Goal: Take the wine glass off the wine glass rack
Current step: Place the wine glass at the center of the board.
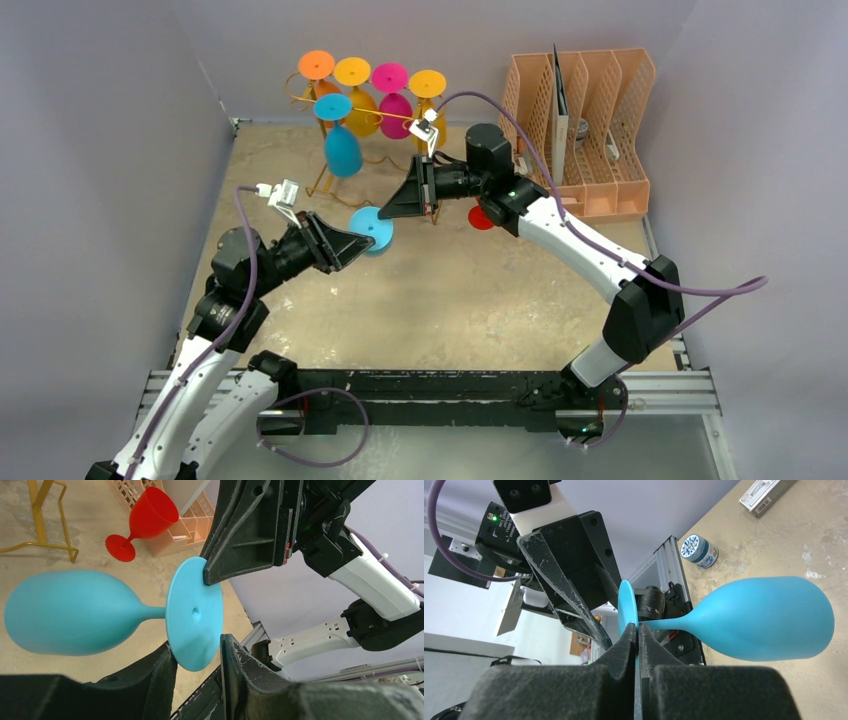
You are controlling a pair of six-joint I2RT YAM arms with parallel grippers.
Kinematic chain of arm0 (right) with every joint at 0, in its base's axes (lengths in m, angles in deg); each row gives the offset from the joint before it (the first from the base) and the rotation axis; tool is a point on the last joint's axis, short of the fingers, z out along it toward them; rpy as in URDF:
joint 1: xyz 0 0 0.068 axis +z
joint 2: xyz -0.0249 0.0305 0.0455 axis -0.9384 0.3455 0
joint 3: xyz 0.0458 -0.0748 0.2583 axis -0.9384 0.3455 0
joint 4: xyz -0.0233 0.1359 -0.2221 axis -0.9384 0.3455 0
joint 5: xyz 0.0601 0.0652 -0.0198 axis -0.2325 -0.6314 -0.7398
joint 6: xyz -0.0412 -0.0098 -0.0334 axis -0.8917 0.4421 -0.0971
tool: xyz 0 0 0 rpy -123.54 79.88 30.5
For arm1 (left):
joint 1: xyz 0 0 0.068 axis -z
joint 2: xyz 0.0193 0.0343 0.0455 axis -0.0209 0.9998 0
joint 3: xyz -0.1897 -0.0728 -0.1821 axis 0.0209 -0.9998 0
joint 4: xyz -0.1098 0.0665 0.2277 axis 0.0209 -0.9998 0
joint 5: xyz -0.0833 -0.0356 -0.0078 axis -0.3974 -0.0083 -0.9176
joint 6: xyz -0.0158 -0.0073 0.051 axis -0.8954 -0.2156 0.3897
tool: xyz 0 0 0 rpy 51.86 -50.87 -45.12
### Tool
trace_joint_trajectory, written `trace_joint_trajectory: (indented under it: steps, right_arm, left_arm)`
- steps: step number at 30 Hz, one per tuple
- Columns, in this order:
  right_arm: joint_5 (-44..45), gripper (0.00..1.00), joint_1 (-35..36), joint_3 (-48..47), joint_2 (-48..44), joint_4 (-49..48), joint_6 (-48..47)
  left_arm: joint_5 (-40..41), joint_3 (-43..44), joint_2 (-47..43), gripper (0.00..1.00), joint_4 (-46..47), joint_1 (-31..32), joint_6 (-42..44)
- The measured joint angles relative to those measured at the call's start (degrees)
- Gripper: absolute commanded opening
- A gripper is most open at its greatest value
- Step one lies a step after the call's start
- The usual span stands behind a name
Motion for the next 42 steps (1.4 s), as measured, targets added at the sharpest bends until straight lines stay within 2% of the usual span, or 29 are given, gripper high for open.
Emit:
trace_joint_trajectory:
  steps: [6,9,12,15,18,19,25,27,30,33,42]
  right_arm:
    - [-0.7,0.00,0.0,0.0,0.0,-0.3,0.1]
    - [-1.6,0.00,0.0,0.0,0.0,-0.6,0.2]
    - [-1.7,0.09,0.0,0.0,-0.1,-0.6,0.1]
    - [-1.7,0.21,0.0,0.0,-0.1,-0.8,0.0]
    - [-1.8,0.28,0.0,0.0,-0.1,-0.9,0.1]
    - [-1.8,0.28,0.0,0.0,-0.1,-0.9,0.1]
    - [-3.5,0.01,0.2,0.0,-0.1,-2.0,0.6]
    - [-4.0,0.00,0.0,0.1,-0.1,-2.6,0.6]
    - [-4.5,0.00,-0.2,0.4,-0.1,-3.5,0.6]
    - [-4.5,0.00,-0.2,0.7,-0.1,-3.7,0.7]
    - [-4.0,0.00,0.4,1.5,-0.1,-5.2,1.6]
  left_arm:
    - [0.8,-0.1,-0.4,0.21,0.4,0.0,-0.3]
    - [1.0,-0.1,-0.4,0.10,0.5,0.0,-0.5]
    - [1.0,-0.1,-0.1,0.00,0.6,0.0,-0.8]
    - [1.0,-0.2,-0.1,0.00,0.9,0.0,-1.1]
    - [0.6,-0.4,-0.1,0.00,1.1,0.0,-0.9]
    - [0.2,-0.4,-0.1,0.00,1.1,0.0,-0.9]
    - [-2.3,-0.6,0.6,0.00,2.3,0.0,-0.9]
    - [-3.1,-0.6,1.2,0.00,2.9,-0.1,-1.0]
    - [-3.7,-0.6,1.6,0.14,3.4,-0.3,-1.1]
    - [-4.2,-0.6,1.6,0.22,3.5,-0.3,-0.9]
    - [-6.3,-0.6,2.8,0.24,4.0,-0.3,-1.0]
